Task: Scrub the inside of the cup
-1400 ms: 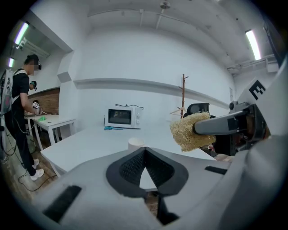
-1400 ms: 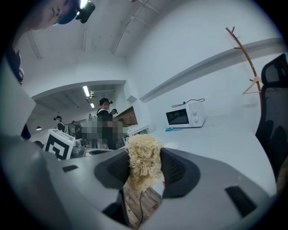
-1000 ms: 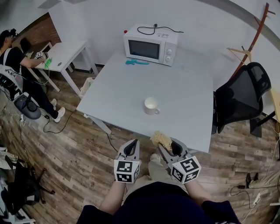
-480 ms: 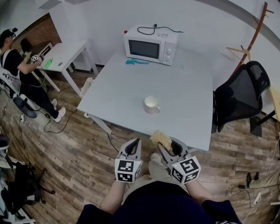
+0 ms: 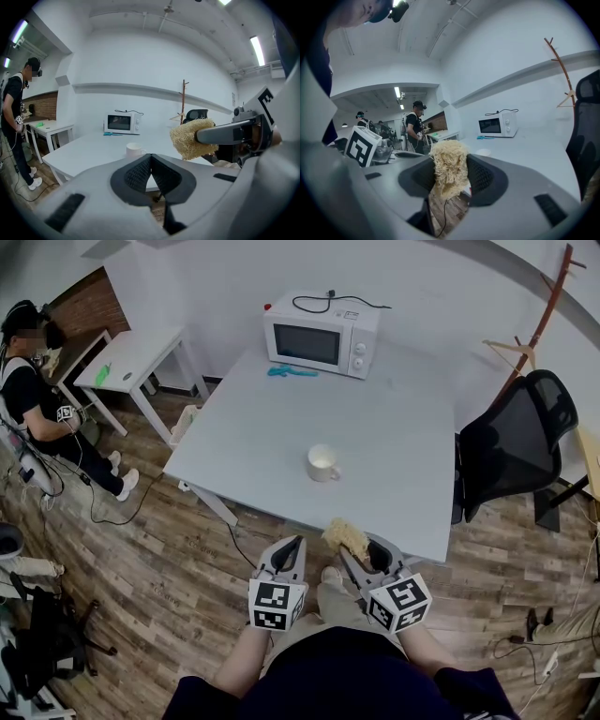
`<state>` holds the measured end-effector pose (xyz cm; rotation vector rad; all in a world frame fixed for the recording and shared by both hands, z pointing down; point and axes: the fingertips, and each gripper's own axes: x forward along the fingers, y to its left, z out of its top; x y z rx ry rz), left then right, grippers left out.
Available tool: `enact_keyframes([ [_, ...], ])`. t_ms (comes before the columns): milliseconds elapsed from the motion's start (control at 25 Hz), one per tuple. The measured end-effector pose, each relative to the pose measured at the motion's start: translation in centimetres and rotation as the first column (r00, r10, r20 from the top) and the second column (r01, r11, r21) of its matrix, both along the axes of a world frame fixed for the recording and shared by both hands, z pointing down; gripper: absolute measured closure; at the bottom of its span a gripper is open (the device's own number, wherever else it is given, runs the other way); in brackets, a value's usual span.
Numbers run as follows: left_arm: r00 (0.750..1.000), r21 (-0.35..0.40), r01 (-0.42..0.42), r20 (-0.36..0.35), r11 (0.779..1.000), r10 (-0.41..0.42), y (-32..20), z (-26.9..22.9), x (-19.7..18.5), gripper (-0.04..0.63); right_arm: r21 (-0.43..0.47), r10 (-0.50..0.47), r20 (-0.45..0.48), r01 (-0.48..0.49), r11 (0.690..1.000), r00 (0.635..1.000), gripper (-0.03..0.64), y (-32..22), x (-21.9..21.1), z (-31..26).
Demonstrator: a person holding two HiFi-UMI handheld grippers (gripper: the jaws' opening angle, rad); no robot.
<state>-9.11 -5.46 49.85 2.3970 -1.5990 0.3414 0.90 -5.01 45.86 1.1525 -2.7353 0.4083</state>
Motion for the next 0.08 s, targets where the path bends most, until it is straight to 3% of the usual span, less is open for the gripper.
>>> enact_keyframes([
  [80,1.000,-0.001,-0.003,0.001,1.000,0.003,0.06,0.08,0.14,0.578,-0.001,-0.001,0.000,0.001,1.000,1.000,0.440,0.01,0.02,0.01],
])
